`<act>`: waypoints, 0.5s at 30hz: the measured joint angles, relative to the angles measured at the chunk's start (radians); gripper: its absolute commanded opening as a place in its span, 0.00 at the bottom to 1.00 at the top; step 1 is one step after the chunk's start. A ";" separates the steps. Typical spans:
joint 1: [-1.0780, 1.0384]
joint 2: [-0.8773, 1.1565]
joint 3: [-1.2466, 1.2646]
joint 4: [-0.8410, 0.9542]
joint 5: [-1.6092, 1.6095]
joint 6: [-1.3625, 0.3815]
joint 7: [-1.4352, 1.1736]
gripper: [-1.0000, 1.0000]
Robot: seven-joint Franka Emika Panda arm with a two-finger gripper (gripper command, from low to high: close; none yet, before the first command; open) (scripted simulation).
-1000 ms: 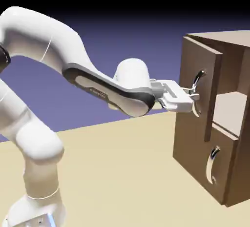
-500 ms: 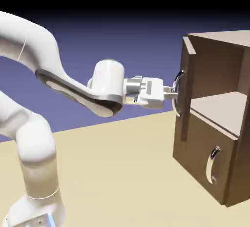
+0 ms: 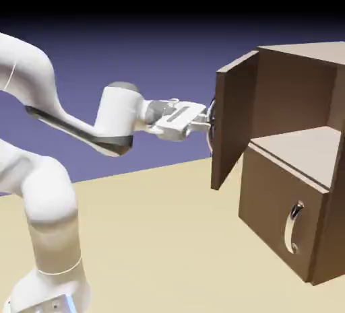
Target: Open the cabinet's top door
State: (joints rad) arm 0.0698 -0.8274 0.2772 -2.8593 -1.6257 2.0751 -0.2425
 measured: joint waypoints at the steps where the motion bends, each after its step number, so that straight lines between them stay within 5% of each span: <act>1: 0.008 0.006 0.028 0.006 0.043 -0.035 -0.008 0.00; 15: -0.023 0.310 0.452 0.304 0.526 -0.627 0.008 0.00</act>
State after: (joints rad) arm 0.0469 -0.5178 0.7293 -2.5552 -1.0993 1.4484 -0.2347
